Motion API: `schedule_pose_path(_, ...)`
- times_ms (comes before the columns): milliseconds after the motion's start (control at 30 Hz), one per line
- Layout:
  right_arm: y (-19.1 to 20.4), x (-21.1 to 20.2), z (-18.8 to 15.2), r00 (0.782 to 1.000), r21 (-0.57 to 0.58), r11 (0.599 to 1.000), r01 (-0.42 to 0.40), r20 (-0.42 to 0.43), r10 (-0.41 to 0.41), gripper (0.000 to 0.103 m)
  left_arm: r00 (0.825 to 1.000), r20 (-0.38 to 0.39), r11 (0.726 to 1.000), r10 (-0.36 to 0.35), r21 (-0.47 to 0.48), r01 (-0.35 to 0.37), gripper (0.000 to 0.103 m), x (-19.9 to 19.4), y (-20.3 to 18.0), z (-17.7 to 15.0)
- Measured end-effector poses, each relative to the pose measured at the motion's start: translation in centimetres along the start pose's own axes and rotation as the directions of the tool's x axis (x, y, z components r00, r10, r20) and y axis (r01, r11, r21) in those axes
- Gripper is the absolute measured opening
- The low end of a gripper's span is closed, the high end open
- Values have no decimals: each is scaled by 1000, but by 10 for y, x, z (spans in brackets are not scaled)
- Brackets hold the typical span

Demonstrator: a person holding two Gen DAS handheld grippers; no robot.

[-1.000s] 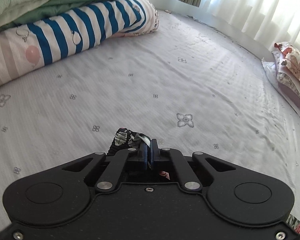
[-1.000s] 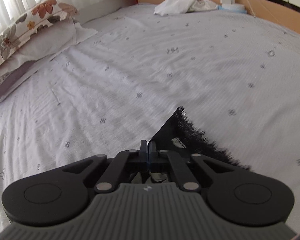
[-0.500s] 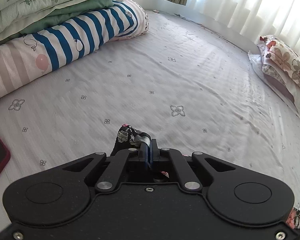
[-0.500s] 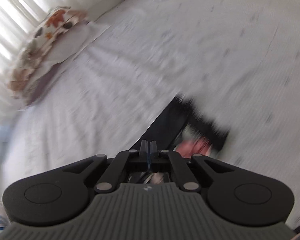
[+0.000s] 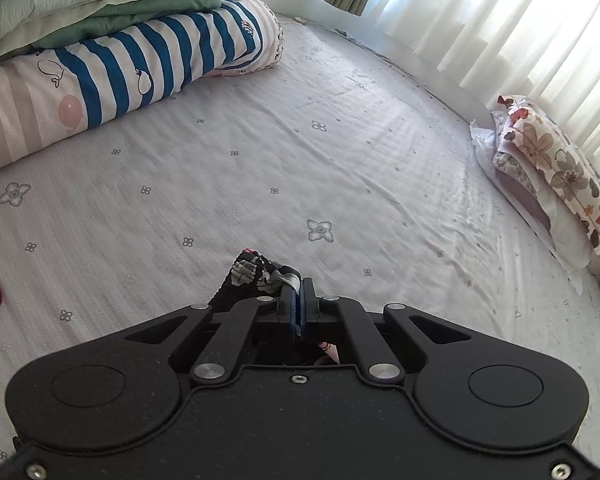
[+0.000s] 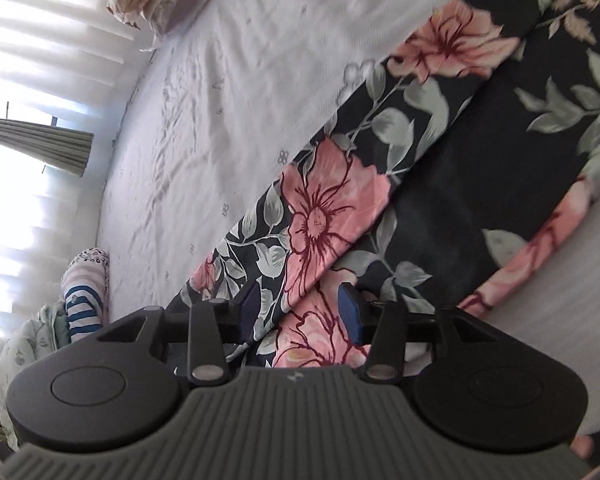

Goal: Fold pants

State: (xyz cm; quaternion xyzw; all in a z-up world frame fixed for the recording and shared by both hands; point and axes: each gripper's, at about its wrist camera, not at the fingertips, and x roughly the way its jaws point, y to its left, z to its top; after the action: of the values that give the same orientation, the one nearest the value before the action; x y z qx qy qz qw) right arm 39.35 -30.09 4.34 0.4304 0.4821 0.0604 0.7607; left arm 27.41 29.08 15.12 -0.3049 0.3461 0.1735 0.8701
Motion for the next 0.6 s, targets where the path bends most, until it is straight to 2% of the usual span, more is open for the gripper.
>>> schedule_pose_path(300,2,12,13,992,40,999,-4,127,-1,53,1000,-11,1000,-19,-18,19,2,2,7,2)
schedule_pose_path(433,-3,8,20,982,63,998,17,187,-28,39,1000,0,1000,-26,-17,26,2,-2,10,4)
schedule_pose_path(600,-18,2,38,960,131,991,22,275,-57,37,1000,2,1000,-14,-4,14,3,-4,14,3)
